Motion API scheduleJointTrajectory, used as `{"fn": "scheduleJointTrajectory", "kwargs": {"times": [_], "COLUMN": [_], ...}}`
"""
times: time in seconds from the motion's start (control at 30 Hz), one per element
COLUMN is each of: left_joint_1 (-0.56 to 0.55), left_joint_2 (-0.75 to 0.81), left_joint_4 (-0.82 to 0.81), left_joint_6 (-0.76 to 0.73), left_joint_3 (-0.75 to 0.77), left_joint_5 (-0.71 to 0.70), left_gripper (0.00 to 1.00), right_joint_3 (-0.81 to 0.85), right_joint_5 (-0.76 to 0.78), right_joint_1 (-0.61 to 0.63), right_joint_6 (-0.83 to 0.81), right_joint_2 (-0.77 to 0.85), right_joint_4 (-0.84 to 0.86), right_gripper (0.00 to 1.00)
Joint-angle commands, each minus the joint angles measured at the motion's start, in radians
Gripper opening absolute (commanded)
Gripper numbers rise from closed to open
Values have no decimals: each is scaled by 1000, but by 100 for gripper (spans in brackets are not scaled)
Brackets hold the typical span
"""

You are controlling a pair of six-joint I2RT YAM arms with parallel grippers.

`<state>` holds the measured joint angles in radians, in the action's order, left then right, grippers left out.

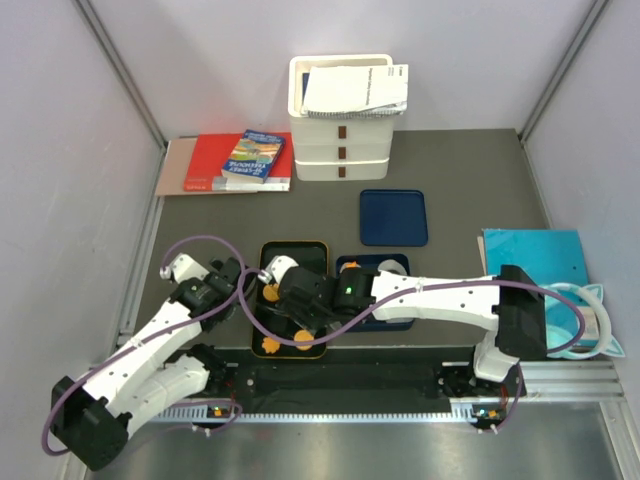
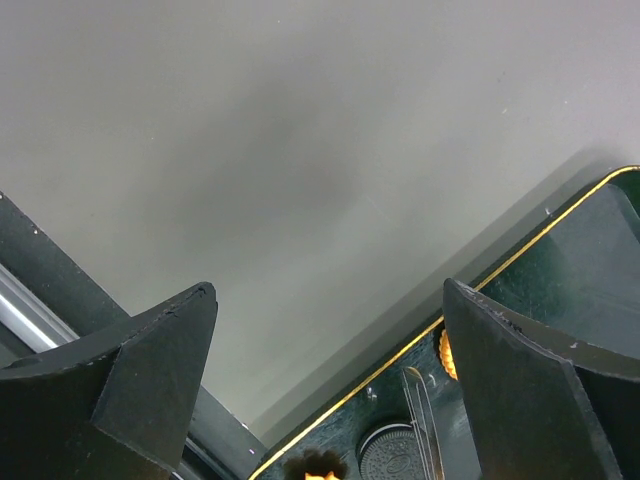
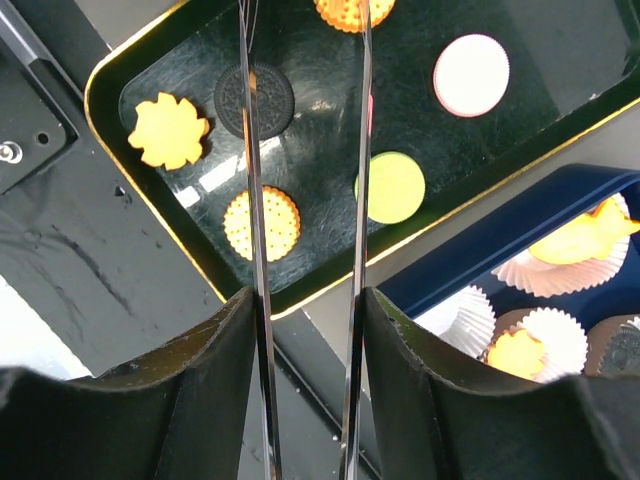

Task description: Pack the cookies

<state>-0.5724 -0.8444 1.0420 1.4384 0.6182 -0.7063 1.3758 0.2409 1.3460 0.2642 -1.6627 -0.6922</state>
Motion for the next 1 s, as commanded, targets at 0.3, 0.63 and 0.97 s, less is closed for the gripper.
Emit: {"fn": "scheduleJointTrajectory", "kwargs": {"times": [0.3, 0.63, 0.97], "left_joint_1": [-4, -3, -3], "left_joint_2": [37, 44, 45], "left_joint_4": [33, 36, 27], "left_joint_6": [42, 47, 37], "left_joint_3": [-3, -5, -8], "left_joint_5": [-47, -51, -48], "left_gripper": [98, 98, 98], "right_joint_3": [-26, -27, -35], "right_joint_5": [66, 20, 78], "right_joint_1": [-31, -38, -38], "right_joint_6": [6, -5, 1], "right_joint_2": [37, -11, 58], "right_joint_4": [59, 72, 39], "right_gripper": [45, 45, 27]}}
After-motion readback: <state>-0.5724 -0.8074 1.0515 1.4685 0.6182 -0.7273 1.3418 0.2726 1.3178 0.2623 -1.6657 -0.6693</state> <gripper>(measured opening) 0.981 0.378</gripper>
